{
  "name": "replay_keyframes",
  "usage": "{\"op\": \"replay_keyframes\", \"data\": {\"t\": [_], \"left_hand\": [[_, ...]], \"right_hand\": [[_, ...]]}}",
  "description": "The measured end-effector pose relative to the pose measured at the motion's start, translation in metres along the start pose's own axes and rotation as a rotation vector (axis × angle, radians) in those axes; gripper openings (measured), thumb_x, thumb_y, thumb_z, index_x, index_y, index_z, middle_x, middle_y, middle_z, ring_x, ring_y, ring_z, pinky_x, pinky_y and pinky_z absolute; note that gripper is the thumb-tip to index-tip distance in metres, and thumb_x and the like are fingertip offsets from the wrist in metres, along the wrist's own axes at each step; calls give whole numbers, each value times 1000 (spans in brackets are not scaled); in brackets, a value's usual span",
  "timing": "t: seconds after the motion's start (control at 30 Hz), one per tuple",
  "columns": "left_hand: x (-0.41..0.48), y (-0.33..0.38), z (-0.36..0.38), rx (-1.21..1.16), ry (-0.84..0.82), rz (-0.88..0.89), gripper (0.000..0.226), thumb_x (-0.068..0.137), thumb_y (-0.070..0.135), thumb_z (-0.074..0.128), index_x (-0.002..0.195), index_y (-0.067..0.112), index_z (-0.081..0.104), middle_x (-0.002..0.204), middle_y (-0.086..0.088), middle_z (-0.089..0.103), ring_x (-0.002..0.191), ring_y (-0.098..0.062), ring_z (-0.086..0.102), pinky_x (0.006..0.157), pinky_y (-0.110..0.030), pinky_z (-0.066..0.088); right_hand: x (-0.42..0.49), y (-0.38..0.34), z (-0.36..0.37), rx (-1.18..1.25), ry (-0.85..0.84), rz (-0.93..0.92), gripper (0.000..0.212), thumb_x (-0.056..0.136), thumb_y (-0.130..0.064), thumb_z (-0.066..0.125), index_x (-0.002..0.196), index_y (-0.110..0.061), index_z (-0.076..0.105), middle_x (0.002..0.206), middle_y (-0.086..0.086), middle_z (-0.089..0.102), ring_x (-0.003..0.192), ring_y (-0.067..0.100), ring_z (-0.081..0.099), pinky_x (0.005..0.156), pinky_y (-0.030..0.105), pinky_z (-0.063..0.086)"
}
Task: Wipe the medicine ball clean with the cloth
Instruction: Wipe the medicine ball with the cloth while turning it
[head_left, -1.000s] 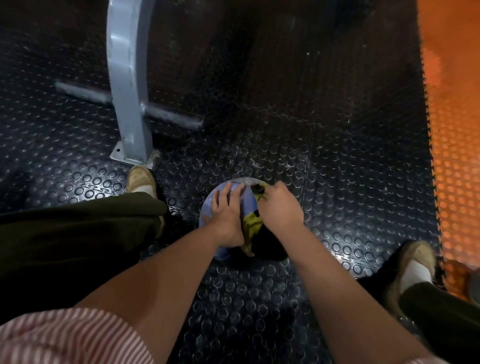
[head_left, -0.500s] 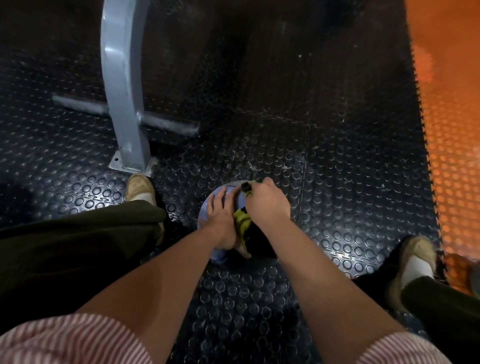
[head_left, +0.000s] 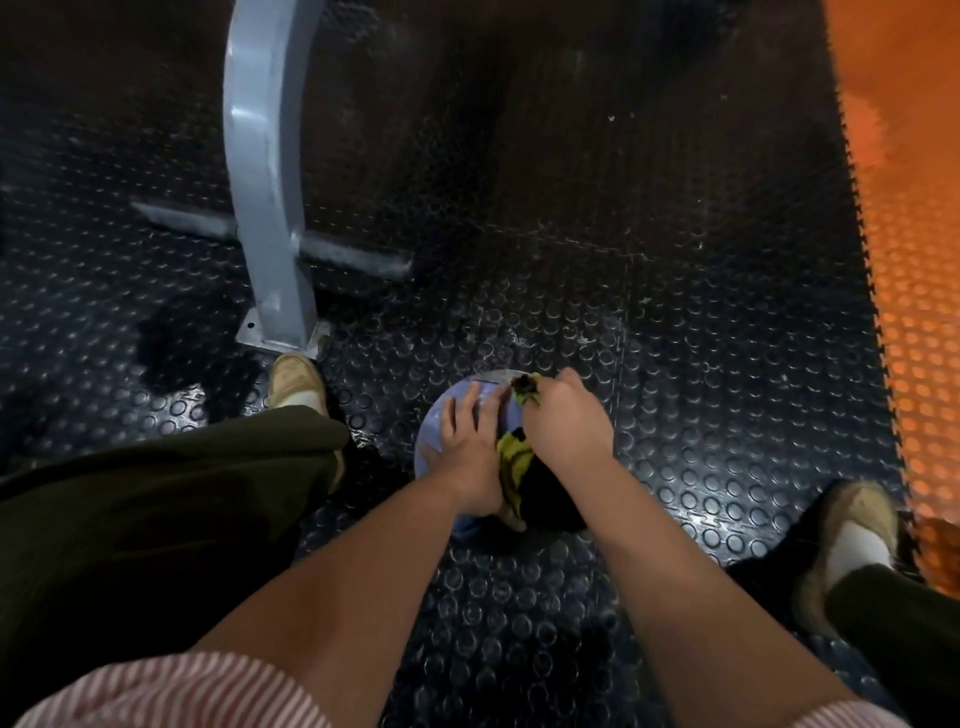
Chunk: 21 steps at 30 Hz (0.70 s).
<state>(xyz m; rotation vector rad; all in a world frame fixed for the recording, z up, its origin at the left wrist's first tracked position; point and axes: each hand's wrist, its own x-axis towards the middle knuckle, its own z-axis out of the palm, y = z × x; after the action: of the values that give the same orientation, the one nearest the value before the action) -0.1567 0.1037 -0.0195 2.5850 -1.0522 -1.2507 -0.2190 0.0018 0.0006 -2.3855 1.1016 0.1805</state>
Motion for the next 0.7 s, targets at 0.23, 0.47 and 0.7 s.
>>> {"op": "replay_keyframes", "data": {"t": [0.23,0.47,0.7], "left_hand": [[10,-8,-7,-67,17,54,124,72,17,81,151,34,-13,158,1,-21,146,-28,-22,118,-51,12],[2,-1,0,23,24,55,136,62,32,90,150,34,-14,157,1,-22,146,-28,-22,115,-59,17],[15,-2,-8,-14,5,63,134,63,26,89,151,35,-12,157,3,-21,146,-26,-20,116,-60,13]], "right_hand": [[-50,14,9,46,-36,-7,39,95,-20,43,133,-19,50,123,9,42,99,31,52,70,33,38],[-27,15,3,32,20,24,31,95,-18,42,122,-14,58,118,11,44,94,33,55,65,31,35],[-29,14,3,58,-5,21,40,95,-17,42,134,-18,51,129,11,41,102,32,54,76,34,44]]}}
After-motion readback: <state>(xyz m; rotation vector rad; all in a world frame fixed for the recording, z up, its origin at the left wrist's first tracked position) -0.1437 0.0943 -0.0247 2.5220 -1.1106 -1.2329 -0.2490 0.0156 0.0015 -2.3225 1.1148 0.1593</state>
